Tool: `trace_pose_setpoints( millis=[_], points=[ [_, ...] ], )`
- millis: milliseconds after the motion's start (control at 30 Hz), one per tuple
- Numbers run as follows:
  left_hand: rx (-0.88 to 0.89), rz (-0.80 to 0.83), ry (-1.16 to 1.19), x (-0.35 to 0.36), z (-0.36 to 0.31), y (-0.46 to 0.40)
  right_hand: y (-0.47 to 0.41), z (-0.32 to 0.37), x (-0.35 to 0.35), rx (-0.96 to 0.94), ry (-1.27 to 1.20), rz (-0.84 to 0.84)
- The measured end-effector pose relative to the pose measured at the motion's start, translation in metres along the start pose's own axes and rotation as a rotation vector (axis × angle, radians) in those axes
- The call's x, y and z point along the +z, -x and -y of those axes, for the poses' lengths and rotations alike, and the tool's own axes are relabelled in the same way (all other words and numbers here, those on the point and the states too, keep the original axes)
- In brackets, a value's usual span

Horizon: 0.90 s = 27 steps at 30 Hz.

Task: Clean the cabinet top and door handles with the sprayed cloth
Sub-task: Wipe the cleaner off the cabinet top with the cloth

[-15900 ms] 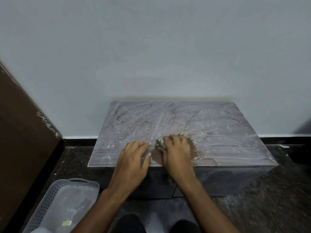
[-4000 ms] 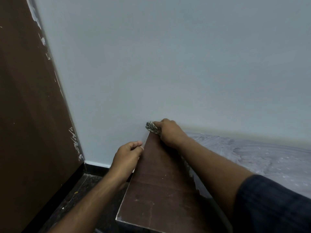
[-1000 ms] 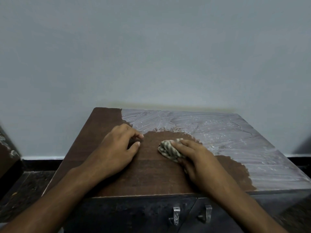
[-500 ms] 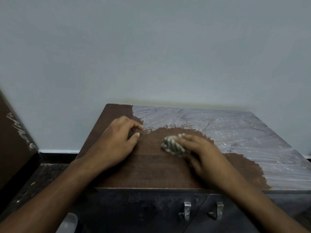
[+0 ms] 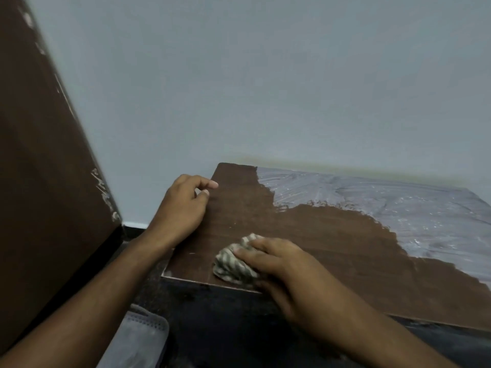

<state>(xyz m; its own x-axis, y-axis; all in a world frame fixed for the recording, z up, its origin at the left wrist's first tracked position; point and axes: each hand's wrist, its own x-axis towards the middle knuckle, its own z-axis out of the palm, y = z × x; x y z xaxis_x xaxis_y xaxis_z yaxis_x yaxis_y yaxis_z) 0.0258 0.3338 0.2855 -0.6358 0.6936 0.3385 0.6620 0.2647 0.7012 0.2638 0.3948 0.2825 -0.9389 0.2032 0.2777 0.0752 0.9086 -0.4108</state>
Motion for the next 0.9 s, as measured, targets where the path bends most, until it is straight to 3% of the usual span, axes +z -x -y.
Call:
trace_pose_setpoints(
  millis=[133, 300, 400, 633, 900],
  points=[
    [-0.078, -0.021, 0.003, 0.008, -0.003, -0.001, -0.075, -0.015, 0.018, -0.027, 0.008, -0.047],
    [-0.187, -0.092, 0.15, -0.007, -0.003, -0.009, -0.146, -0.067, 0.028, 0.112, 0.106, -0.091],
    [-0.216, -0.108, 0.187, -0.015, 0.006, -0.013, -0.14, -0.058, 0.03, 0.113, 0.114, -0.083],
    [-0.319, -0.097, 0.415, -0.009, 0.018, -0.024, -0.083, -0.009, 0.02, -0.083, -0.009, 0.046],
    [-0.283, -0.076, 0.379, 0.01, 0.014, -0.03, -0.184, -0.088, 0.012, 0.164, 0.026, -0.014]
  ],
)
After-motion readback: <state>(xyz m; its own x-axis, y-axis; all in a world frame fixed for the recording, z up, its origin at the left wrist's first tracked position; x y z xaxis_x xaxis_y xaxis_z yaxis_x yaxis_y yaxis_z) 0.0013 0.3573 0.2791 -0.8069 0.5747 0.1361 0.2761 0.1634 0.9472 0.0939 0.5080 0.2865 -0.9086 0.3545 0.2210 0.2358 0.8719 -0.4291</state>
